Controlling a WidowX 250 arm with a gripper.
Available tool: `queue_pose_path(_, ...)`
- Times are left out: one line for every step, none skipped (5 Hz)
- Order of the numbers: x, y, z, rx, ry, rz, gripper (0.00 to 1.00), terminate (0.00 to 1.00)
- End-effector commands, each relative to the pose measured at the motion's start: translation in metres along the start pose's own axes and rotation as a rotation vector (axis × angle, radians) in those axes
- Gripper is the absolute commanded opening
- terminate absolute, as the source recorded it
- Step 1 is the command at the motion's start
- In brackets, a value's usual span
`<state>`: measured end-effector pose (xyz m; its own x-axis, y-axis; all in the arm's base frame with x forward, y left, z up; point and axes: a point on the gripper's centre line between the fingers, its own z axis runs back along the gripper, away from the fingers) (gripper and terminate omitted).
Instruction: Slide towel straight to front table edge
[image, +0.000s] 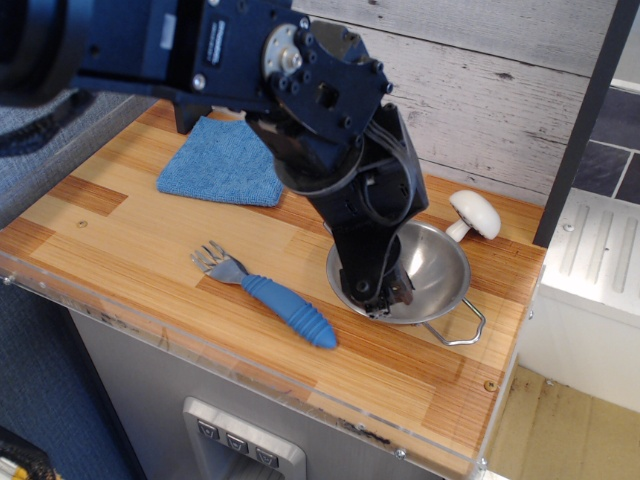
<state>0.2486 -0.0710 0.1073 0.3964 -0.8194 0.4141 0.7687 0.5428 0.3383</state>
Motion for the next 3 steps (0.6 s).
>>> queue_pose_path(0.0,0.0,0.0,0.0,0.0,0.0,1.0,0.0)
queue_pose_path(-0.011,0.014,0.002,0.025,0.026,0.074,1.0,0.0)
queue_pose_path(-0.017,0.034,0.003,0.058,0.049,0.109,1.0,0.0)
